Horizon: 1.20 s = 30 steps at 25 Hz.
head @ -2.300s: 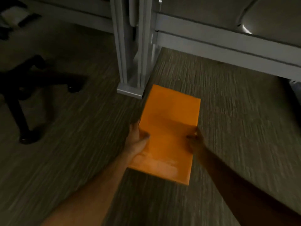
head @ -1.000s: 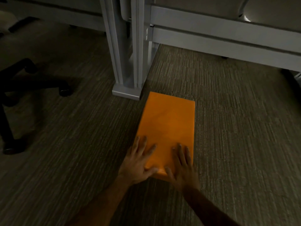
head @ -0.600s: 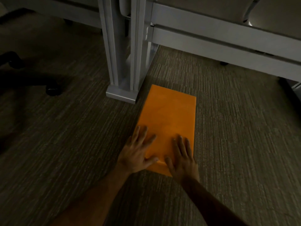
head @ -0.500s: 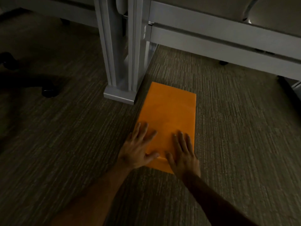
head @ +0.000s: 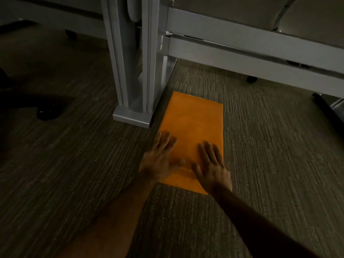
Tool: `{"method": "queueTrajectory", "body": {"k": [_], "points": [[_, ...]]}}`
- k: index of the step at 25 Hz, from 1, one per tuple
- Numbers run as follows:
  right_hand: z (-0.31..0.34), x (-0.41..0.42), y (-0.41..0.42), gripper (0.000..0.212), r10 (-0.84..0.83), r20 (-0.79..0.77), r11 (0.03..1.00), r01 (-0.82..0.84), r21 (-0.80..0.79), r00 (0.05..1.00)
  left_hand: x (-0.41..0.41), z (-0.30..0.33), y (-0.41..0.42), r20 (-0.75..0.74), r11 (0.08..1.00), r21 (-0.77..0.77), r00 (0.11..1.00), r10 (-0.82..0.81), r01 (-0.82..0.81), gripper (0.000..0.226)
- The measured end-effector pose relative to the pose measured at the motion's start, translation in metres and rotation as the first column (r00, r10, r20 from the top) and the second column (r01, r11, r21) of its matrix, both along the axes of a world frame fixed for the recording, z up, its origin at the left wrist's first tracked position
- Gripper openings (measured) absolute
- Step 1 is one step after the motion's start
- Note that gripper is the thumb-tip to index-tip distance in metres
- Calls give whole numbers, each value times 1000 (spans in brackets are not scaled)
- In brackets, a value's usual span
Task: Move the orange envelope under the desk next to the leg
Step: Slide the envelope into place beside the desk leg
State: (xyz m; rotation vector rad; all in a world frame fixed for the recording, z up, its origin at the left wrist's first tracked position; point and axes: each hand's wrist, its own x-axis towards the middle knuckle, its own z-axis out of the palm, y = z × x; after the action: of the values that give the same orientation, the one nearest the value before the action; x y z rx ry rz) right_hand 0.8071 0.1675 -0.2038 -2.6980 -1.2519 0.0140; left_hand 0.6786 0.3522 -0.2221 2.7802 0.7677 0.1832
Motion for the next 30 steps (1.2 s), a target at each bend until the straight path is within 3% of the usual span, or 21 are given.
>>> {"method": "queueTrajectory", "body": {"k": [4, 8, 11, 14, 18, 21, 25, 30], "points": [[0, 2, -1, 76, -24, -54, 998, 27, 52, 998, 4, 0, -5, 41, 981, -130, 988, 152, -146, 90], [-4, 3, -2, 89, -154, -197, 971, 185, 149, 968, 6, -2, -13, 96, 878, -332, 913, 396, -345, 101], [-3, 4, 0, 110, -324, -459, 886, 435, 159, 827, 5, 2, -13, 75, 815, -426, 882, 465, -393, 104], [3, 9, 0, 121, -347, -626, 844, 524, 117, 699, 3, 9, -10, 42, 770, -512, 884, 465, -380, 107], [13, 10, -7, 120, -303, -715, 865, 497, 71, 631, -3, 18, -10, 42, 718, -609, 891, 453, -336, 113], [20, 13, -10, 123, -240, -832, 858, 510, 60, 501, -9, 25, 0, 32, 635, -730, 916, 399, -251, 118], [16, 15, -14, 130, -156, -853, 874, 473, 116, 498, -16, 30, 9, 7, 537, -823, 941, 340, -187, 124], [6, 18, -12, 120, -149, -846, 865, 483, 140, 512, -13, 22, 12, 88, 541, -832, 936, 340, -119, 125]]}}
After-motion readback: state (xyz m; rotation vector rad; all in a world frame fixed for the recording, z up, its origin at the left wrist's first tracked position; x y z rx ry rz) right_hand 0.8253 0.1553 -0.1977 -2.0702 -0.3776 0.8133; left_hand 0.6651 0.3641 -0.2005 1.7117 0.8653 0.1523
